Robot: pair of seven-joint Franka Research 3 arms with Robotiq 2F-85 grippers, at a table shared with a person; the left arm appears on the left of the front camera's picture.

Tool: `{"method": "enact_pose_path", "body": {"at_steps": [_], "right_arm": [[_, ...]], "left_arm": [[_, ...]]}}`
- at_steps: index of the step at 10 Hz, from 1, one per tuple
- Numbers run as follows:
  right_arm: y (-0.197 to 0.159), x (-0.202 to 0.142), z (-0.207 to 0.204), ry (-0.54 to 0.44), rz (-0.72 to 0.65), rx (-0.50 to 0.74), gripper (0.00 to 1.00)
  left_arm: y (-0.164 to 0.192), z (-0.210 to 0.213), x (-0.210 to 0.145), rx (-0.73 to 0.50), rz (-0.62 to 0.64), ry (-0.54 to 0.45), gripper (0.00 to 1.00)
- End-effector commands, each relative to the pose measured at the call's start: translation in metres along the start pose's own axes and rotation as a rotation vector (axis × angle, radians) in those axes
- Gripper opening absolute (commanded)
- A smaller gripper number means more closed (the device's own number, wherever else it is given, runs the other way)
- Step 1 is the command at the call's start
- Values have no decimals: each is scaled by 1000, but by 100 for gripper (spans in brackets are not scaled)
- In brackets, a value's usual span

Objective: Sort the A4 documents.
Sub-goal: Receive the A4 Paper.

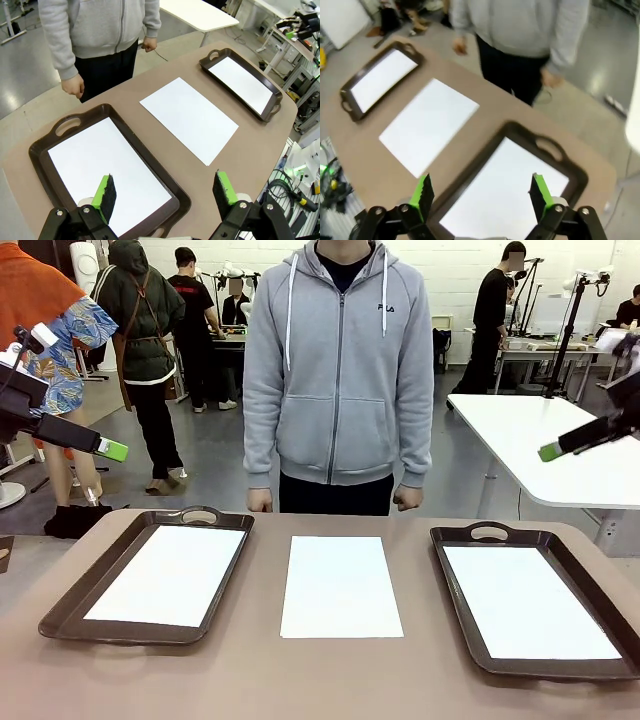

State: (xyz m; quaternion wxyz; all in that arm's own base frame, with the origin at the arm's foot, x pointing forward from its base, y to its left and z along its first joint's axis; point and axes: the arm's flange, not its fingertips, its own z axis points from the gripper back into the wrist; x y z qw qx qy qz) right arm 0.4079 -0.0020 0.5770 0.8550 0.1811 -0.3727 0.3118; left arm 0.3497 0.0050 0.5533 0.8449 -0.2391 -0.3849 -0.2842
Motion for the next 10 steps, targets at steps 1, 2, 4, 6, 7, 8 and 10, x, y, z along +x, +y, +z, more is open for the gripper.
{"method": "enact_pose_path", "body": {"at_steps": [1,2,4,6,7,8,10], "right_arm": [[-2,7,20,-92,98,158,100],[3,18,31,-114,127,192,100],[16,25,33,-76,179,250,100],[25,19,28,-7,188,326,100],[28,17,31,10,196,324,100],[30,16,34,15,198,314,100],[30,12,38,14,182,305,100]], "left_arm": [[0,-1,0,1,-2,-2,100],[0,-1,0,1,-2,-2,100],[0,-1,0,1,-2,-2,100],[0,-1,0,1,-2,-2,100],[0,-1,0,1,-2,-2,100],[0,-1,0,1,-2,-2,100],[0,-1,0,1,-2,-2,100]]}}
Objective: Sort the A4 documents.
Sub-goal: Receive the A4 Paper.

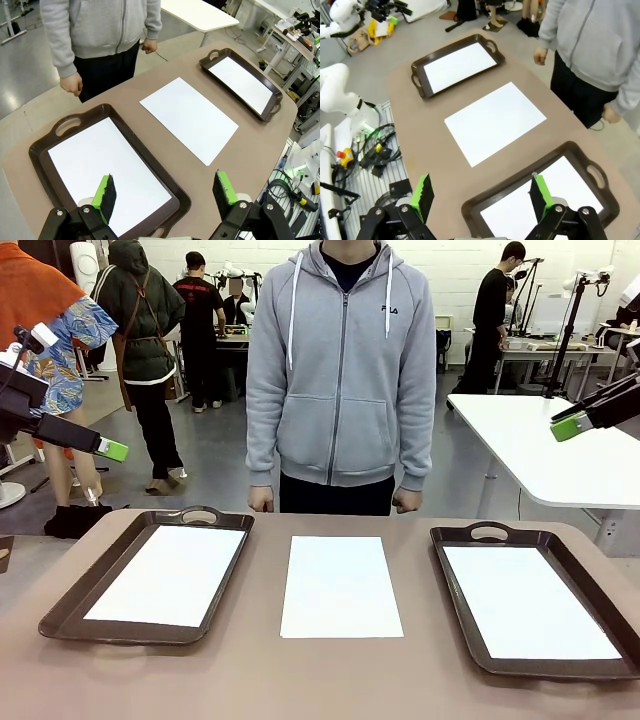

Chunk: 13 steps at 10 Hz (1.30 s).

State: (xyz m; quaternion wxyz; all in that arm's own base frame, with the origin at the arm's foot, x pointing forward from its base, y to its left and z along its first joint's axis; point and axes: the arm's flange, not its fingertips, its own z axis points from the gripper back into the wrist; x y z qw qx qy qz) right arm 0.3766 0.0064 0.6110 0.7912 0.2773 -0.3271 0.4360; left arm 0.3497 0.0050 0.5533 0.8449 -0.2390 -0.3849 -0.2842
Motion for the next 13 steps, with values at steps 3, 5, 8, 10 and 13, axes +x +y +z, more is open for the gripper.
{"method": "enact_pose_path", "body": {"at_steps": [3,5,8,10,13], "right_arm": [[0,-7,6,-8,-9,-15,100],[-5,-9,5,2,-26,-14,100],[-8,-11,6,14,-31,-25,100],[-8,-9,8,10,-32,-28,100],[-8,-9,8,10,-32,-28,100]], "left_arm": [[0,-1,0,1,-2,-2,100],[0,-1,0,1,-2,-2,100],[0,-1,0,1,-2,-2,100],[0,-1,0,1,-2,-2,100],[0,-1,0,1,-2,-2,100]]}}
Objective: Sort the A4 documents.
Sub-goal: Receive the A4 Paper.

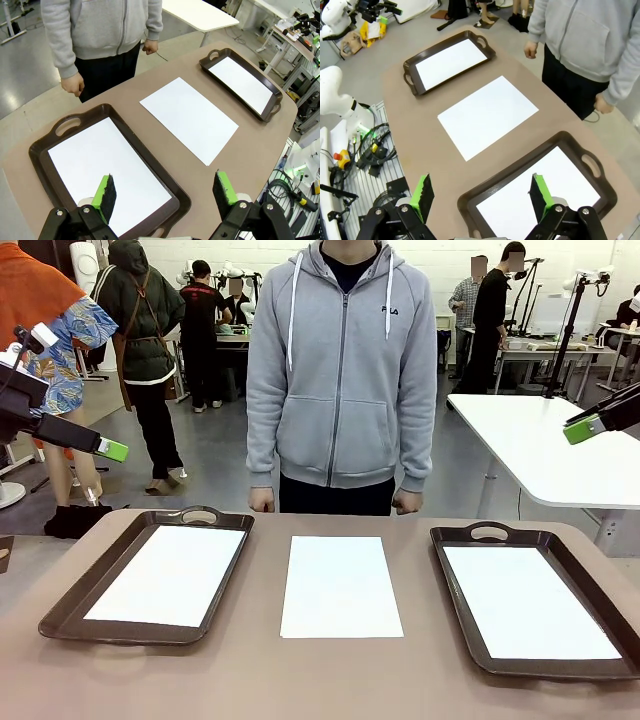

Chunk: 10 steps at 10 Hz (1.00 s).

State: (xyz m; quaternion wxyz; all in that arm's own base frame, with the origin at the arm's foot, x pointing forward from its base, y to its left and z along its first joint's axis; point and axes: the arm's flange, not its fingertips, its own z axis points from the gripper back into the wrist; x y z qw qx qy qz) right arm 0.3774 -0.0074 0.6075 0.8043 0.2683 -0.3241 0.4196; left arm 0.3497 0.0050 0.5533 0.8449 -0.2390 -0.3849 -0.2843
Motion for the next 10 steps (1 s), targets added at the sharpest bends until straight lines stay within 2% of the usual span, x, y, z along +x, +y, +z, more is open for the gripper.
{"method": "enact_pose_path", "body": {"at_steps": [1,10], "right_arm": [[0,0,0,-2,1,2,100],[0,0,0,-2,1,2,100]], "left_arm": [[0,-1,0,1,-2,-2,100],[0,-1,0,1,-2,-2,100]]}}
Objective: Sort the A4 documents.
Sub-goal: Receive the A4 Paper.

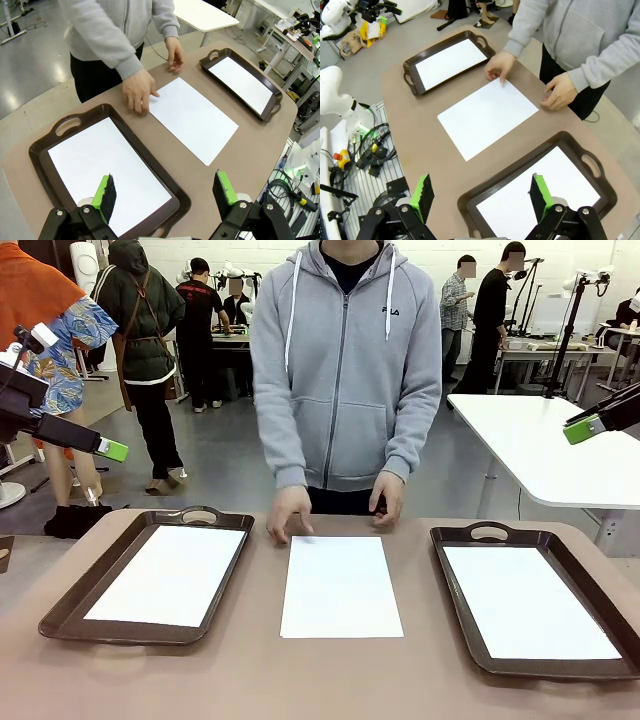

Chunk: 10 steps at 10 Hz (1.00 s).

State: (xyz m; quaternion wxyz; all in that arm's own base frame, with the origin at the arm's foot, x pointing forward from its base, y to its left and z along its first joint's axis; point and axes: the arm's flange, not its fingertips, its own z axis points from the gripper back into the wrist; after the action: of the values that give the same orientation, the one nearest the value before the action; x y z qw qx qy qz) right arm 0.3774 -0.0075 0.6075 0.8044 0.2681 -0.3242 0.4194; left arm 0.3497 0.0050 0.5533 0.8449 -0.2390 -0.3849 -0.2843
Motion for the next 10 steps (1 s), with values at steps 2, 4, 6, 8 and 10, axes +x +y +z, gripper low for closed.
{"method": "enact_pose_path", "body": {"at_steps": [2,4,6,8,10], "right_arm": [[0,0,0,-2,1,2,100],[0,0,0,-2,1,2,100],[0,0,0,-2,1,2,100],[0,0,0,-2,1,2,100],[0,0,0,-2,1,2,100]], "left_arm": [[0,-1,0,1,-2,-2,100],[0,-1,0,1,-2,-2,100],[0,-1,0,1,-2,-2,100],[0,-1,0,1,-2,-2,100],[0,-1,0,1,-2,-2,100]]}}
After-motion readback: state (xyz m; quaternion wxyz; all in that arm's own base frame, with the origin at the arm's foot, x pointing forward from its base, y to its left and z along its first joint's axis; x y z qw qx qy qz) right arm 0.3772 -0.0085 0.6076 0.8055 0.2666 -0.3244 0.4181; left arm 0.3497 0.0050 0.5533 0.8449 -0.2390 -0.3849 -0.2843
